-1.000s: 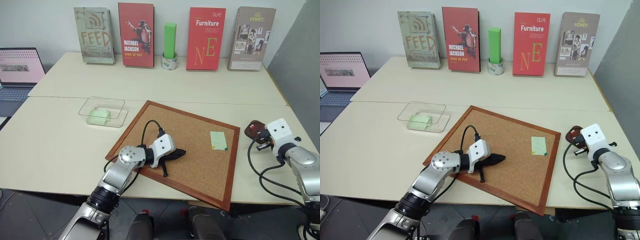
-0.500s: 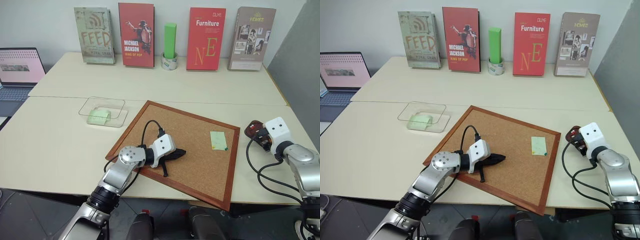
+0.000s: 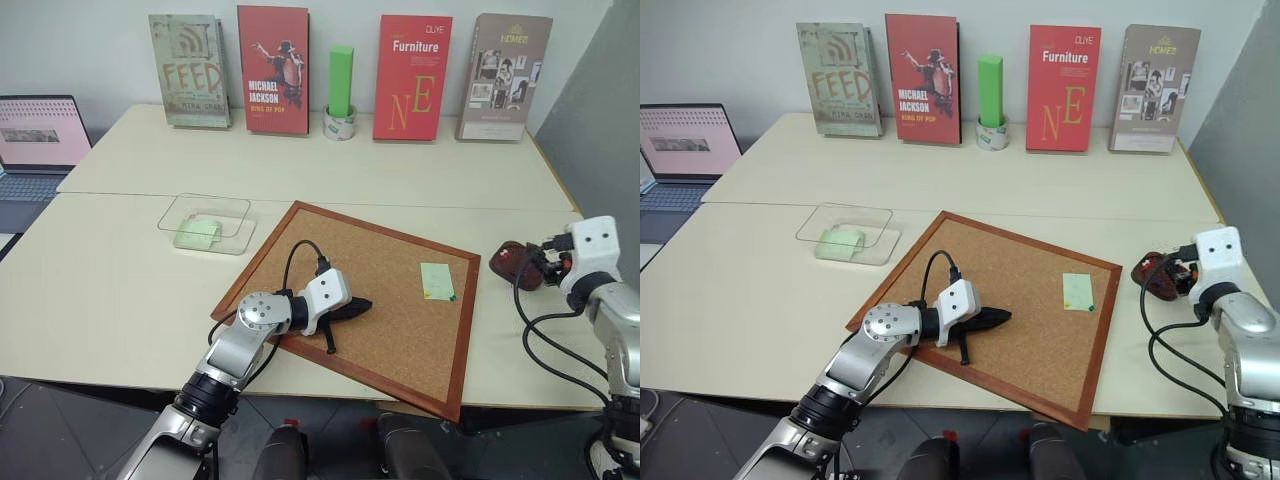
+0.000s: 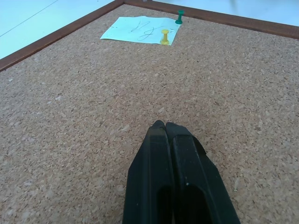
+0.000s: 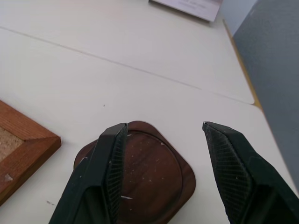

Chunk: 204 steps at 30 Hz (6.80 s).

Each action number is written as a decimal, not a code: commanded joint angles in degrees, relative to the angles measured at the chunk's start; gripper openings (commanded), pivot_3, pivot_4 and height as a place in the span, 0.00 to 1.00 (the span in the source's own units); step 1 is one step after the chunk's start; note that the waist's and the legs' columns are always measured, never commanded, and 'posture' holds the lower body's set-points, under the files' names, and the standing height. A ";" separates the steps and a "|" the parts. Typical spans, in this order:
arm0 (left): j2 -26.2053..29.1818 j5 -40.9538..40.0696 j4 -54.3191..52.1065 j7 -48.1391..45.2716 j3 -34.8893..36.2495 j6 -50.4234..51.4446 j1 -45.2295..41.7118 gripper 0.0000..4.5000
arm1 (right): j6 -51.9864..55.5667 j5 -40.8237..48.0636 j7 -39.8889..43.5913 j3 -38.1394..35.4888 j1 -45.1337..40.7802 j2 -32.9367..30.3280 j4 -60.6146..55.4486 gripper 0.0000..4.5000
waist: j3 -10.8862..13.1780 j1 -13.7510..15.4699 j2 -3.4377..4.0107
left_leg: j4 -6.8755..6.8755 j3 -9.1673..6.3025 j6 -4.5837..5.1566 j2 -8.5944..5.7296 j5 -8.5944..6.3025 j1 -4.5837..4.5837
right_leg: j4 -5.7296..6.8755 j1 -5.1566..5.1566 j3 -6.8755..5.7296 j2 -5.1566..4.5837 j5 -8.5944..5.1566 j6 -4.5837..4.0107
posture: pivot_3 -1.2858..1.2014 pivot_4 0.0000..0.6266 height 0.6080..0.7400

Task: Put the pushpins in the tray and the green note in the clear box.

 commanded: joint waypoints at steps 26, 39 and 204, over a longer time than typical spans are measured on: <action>0.73 1.21 1.23 0.02 -0.62 0.25 0.23 0.00 | -1.18 7.17 8.23 13.10 12.37 4.56 -13.07 0.45 | -0.01 0.01 0.02 | -0.01 -0.02 -0.01 0.03 0.00 0.00 | -0.08 -0.01 -0.01 0.00 -0.08 -0.11 | 0.52 0.24 1.00; 0.77 1.23 1.26 0.02 -0.64 0.24 0.33 0.00 | -1.36 8.43 8.84 12.69 13.33 4.06 -15.17 0.00 | -0.01 0.01 0.02 | 0.00 -0.02 -0.01 0.03 0.00 0.00 | -0.09 -0.01 -0.01 0.00 -0.08 -0.11 | 0.52 0.24 1.00; -7.23 -7.35 12.01 -1.52 7.18 -4.97 -21.42 0.70 | 16.99 25.79 6.90 15.83 -16.30 4.31 -26.24 0.00 | 0.06 0.04 -0.04 | -0.21 -0.05 0.00 0.01 -0.01 -0.53 | -0.12 -0.55 -0.09 0.02 0.09 0.19 | 0.52 0.24 1.00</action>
